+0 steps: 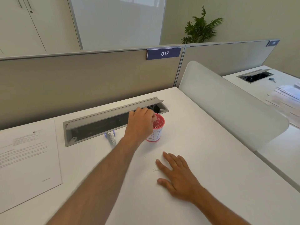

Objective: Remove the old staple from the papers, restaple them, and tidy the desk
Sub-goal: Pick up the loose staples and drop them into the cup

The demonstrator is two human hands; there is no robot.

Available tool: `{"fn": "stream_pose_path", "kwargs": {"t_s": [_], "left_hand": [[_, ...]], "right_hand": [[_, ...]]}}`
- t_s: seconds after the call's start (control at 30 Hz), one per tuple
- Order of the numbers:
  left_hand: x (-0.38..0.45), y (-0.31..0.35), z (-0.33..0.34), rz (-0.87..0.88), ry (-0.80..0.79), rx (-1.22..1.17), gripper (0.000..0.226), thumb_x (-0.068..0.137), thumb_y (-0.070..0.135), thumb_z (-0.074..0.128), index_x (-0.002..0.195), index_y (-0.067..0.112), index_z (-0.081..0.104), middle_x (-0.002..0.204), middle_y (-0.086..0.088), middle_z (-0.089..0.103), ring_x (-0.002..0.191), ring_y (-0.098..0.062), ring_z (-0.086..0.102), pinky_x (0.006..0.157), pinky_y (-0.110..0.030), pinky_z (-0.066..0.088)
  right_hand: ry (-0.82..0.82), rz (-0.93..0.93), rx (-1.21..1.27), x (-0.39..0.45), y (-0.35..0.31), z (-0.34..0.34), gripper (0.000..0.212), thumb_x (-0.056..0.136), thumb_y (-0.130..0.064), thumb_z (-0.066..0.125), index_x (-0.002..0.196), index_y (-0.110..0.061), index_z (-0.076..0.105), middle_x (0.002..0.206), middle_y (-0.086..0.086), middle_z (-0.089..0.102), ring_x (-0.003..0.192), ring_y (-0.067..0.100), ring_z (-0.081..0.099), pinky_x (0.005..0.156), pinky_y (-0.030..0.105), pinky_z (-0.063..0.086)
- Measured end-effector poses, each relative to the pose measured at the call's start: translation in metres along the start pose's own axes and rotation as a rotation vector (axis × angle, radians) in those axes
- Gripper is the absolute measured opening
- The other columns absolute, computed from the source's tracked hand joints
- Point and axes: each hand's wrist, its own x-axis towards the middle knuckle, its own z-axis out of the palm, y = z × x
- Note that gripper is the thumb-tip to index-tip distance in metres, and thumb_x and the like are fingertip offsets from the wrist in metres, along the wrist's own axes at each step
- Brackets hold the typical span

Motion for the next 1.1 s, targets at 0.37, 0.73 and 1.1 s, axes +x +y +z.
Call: {"fn": "stream_pose_path", "kwargs": {"t_s": [0.37,0.73,1.1], "left_hand": [[0.017,0.012,0.002,0.045,-0.299,0.258,0.044,0.085,0.027,0.067,0.128,0.027,0.056,0.128,0.0,0.058,0.121,-0.024,0.04,0.098,-0.044,0.033],[-0.036,-0.023,0.016,-0.118,0.065,-0.3,0.024,0.097,0.025,0.052,0.111,0.014,0.068,0.11,-0.005,0.07,0.101,-0.02,0.058,0.086,-0.026,0.039],[-0.128,-0.047,0.059,-0.074,-0.136,-0.145,0.038,0.087,0.025,0.041,0.111,0.017,0.068,0.111,0.003,0.069,0.099,-0.022,0.062,0.084,-0.035,0.047]], "right_hand": [[0.02,0.148,0.092,-0.021,-0.021,0.012,0.074,0.093,-0.07,0.025,0.149,-0.021,0.033,0.16,0.01,0.017,0.146,0.028,0.023,0.114,0.043,0.007],[-0.054,0.031,0.06,0.005,-0.023,-0.005,0.076,0.086,-0.078,0.022,0.15,-0.045,-0.003,0.162,0.001,-0.015,0.149,0.023,-0.014,0.116,0.053,-0.011],[-0.021,-0.016,-0.02,0.041,-0.032,-0.013,0.065,0.087,-0.058,0.034,0.147,-0.033,0.031,0.149,0.01,0.036,0.131,0.032,0.035,0.104,0.055,0.028]]}}
